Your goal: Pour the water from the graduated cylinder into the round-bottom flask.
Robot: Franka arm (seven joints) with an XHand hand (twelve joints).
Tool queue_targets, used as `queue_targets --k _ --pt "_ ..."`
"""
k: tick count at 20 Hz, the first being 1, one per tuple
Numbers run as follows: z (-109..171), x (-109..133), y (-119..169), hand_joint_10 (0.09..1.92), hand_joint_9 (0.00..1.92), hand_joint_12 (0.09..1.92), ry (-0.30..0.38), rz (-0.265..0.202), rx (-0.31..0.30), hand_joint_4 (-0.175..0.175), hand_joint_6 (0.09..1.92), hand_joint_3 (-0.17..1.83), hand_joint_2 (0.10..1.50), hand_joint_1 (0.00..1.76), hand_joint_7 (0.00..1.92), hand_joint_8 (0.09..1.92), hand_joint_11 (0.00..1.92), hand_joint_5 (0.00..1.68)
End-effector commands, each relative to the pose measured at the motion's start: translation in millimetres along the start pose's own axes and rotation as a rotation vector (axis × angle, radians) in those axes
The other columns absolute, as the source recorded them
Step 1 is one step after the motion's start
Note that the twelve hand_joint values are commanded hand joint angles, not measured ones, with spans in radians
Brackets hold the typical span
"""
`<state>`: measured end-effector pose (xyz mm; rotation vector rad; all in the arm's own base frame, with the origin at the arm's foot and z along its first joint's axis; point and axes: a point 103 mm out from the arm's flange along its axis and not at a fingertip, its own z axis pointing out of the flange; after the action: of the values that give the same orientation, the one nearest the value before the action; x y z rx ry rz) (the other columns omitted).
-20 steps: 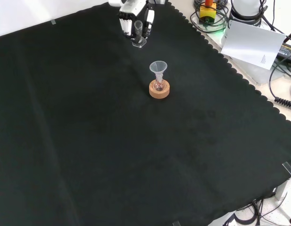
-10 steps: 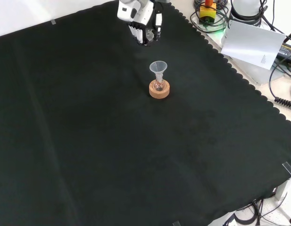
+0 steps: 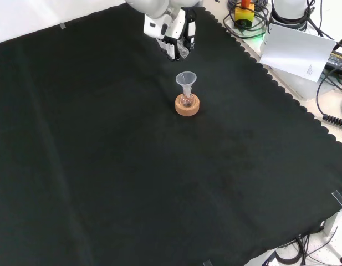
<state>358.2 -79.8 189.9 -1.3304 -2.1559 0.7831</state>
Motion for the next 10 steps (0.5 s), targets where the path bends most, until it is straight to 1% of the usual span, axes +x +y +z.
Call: queue_targets --k 1,10 --pt "-4.3 6.5 7.8 0.26 1.30 0.83 -0.030 0.011 0.066 -0.175 1.08 0.00 1.13 1.25 0.96 1.06 1.13 0.93" --pt "-14.1 14.5 17.6 0.26 1.31 0.83 -0.058 0.018 0.134 -0.175 1.07 0.00 1.13 1.25 0.97 1.06 1.13 0.93"
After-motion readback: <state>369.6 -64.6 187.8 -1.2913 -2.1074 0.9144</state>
